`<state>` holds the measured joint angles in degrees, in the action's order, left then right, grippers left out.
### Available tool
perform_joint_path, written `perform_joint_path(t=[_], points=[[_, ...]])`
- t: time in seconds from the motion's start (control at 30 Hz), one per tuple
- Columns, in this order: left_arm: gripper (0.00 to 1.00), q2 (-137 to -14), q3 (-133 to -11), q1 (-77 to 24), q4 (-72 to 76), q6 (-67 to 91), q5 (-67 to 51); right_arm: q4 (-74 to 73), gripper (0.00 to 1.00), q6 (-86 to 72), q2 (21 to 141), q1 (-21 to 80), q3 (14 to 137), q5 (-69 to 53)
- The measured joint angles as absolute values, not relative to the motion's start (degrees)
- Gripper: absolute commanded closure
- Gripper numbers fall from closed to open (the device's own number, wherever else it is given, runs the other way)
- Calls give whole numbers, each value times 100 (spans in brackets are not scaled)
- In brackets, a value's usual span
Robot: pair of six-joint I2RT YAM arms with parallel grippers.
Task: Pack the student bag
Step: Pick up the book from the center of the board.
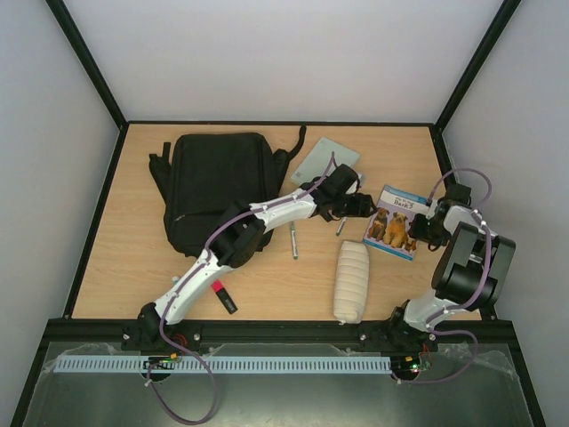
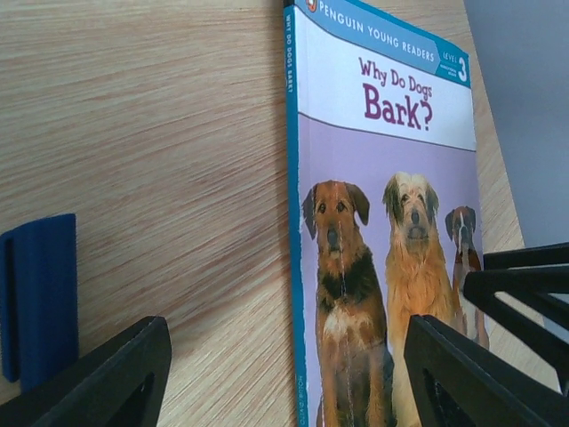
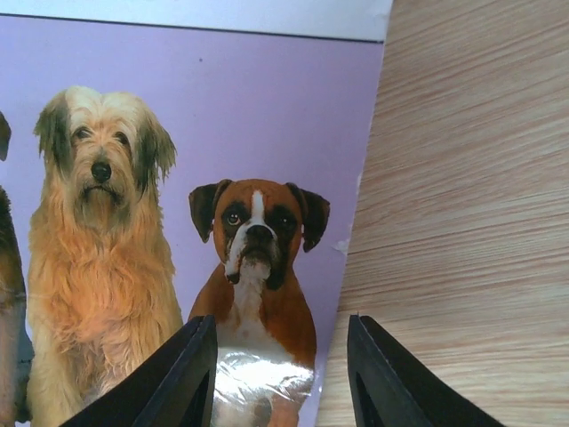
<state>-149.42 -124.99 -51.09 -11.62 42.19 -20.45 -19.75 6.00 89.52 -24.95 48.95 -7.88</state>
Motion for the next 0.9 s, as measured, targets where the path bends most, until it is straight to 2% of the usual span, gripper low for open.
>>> perform_joint_path(t=[0.23, 0.57, 0.9], points=[[25, -15004, -12584, -5111, -1146, 4335, -2067, -1970, 66, 698, 9126, -2408, 4895, -895], [26, -15093, -12639, -5131, -1007, 4445, -2405, -1931, 66, 775, 9161, -1800, 4897, -799], [30, -15089, -12514, -5081, -797, 4663, -2620, -1907, 66, 794, 9233, -1732, 4901, -714]])
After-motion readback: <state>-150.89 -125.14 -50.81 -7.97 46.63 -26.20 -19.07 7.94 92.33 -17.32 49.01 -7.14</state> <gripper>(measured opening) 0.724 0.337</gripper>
